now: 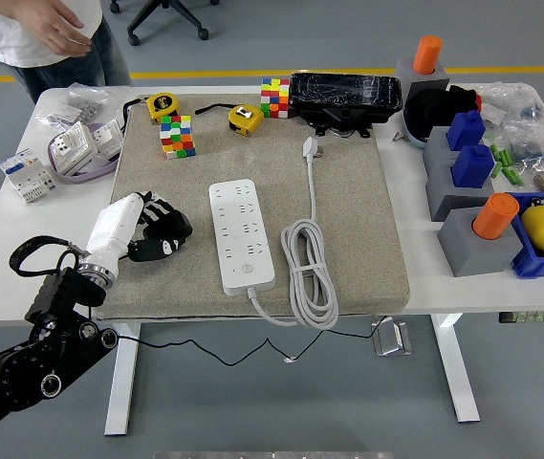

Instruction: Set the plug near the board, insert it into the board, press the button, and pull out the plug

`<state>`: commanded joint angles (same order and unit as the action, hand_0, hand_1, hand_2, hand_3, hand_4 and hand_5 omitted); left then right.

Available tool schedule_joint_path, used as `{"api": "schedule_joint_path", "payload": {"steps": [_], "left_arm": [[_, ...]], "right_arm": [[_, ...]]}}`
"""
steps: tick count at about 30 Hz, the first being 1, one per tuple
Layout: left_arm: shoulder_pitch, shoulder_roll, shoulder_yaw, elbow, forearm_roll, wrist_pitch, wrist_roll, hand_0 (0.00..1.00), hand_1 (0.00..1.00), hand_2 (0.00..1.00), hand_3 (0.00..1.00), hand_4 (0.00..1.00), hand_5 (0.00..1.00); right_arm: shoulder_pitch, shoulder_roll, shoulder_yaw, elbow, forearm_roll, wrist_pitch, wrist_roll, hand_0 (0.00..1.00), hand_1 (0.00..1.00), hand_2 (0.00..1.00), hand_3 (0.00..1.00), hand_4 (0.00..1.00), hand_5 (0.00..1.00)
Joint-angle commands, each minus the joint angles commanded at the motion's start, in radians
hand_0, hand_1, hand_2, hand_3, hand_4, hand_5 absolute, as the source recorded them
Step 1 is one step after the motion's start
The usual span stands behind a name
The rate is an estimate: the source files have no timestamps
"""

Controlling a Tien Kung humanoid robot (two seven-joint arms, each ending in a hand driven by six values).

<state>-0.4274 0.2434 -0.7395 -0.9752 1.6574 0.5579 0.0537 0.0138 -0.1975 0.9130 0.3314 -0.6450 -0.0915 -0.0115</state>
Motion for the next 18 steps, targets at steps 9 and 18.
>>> {"api": "schedule_joint_path", "payload": {"steps": [9, 18], "left_arm": [[-0.002, 0.012, -0.004, -0.019, -0.019, -0.017, -0.021, 0.446, 0.428, 0.482, 0.534, 0.787, 0.002], [-0.020, 0.057, -0.001, -0.130, -0.106, -0.043, -0.073, 0.441, 0.429, 0.479, 0.533, 0.774, 0.002]], "right_arm": [[0.000, -0.001, 0.001, 0.001, -0.001, 0.000, 0.001, 0.613, 0.646, 0.661, 0.557, 0.952, 0.509], [0.001, -0.003, 0.003, 0.000, -0.003, 0.000, 0.001, 0.613, 0.646, 0.661, 0.557, 0.952, 0.509]]}}
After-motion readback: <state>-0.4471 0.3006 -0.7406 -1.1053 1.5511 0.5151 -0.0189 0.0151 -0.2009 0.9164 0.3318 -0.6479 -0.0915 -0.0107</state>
